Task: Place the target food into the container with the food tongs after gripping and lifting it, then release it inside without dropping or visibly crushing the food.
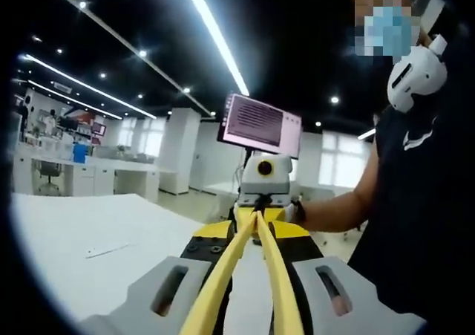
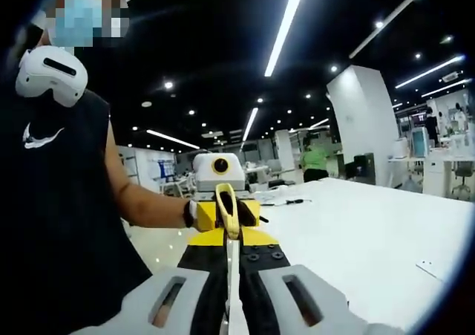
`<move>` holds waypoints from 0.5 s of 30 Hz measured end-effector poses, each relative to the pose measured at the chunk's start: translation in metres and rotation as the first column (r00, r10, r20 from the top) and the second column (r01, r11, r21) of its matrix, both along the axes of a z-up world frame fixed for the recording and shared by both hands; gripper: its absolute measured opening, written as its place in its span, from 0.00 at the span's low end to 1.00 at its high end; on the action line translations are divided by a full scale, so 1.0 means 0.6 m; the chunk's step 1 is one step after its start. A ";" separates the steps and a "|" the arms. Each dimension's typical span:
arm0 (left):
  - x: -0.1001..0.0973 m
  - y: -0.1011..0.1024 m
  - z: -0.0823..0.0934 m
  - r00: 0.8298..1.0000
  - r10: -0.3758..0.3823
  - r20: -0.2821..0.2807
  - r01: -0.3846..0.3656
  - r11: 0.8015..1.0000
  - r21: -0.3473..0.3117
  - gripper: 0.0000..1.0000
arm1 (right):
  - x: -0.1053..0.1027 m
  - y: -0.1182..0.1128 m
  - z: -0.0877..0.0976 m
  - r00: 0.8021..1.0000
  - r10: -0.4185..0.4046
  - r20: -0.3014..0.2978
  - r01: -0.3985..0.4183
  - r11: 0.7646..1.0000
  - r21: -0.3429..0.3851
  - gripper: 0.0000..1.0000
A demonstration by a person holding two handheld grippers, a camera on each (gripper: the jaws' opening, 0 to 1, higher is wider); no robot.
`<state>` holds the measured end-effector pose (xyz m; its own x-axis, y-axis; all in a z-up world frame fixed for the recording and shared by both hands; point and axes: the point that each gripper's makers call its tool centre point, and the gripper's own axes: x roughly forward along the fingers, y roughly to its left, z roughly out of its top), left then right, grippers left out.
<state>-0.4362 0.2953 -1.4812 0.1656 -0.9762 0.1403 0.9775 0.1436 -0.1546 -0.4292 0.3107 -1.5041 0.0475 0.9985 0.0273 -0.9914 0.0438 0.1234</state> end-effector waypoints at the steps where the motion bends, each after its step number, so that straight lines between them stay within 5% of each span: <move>1: -0.001 0.000 0.005 1.000 -0.003 0.006 0.003 1.000 -0.013 0.14 | -0.002 0.002 -0.003 1.000 0.007 -0.002 -0.007 1.000 -0.008 0.02; 4: 0.002 0.000 0.000 0.998 0.002 0.063 -0.005 0.999 0.035 0.13 | 0.001 0.001 -0.006 1.000 -0.004 -0.002 0.004 1.000 -0.009 0.03; 15: 0.002 0.004 -0.015 0.999 -0.002 0.038 0.000 0.998 0.055 0.15 | -0.003 0.004 -0.015 1.000 -0.002 0.021 0.003 0.998 -0.057 0.04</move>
